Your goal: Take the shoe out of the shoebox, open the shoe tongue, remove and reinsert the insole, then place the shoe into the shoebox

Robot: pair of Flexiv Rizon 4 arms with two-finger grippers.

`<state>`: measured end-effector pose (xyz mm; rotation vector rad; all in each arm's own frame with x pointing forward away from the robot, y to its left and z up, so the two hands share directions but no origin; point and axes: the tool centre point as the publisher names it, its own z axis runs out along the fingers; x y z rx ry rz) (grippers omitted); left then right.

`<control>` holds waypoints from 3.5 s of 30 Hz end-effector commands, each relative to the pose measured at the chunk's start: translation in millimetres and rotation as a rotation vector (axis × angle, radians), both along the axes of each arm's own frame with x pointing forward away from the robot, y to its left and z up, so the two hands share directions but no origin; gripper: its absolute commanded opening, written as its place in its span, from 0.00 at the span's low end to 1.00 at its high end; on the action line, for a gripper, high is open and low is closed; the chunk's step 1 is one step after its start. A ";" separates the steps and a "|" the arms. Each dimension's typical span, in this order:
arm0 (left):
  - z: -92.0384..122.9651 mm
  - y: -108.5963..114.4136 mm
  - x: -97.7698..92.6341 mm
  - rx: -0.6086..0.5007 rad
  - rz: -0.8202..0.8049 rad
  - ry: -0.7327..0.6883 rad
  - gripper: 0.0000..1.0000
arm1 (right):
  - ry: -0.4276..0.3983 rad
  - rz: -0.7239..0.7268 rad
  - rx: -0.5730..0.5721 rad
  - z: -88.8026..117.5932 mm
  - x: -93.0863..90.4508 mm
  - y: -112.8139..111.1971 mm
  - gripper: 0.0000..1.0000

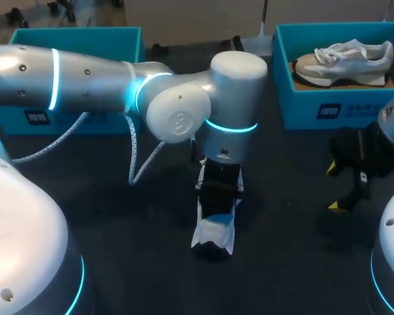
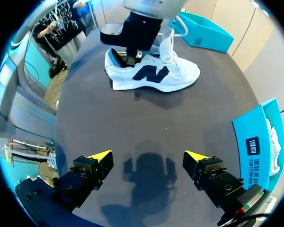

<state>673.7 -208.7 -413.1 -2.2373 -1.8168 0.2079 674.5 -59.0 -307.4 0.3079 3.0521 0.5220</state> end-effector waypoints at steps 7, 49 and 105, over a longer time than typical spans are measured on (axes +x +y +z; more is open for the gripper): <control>7.3 -0.5 60.9 -0.054 0.089 -0.240 0.00 | -0.002 -0.002 -0.003 -0.5 -1.5 0.6 1.00; -9.8 6.9 61.1 -0.063 0.139 -0.235 0.00 | -0.002 -0.002 -0.003 -0.5 -1.5 0.6 1.00; 46.4 -2.6 -28.7 0.001 -0.014 0.034 0.00 | -0.002 -0.002 -0.003 -0.5 -1.5 0.6 1.00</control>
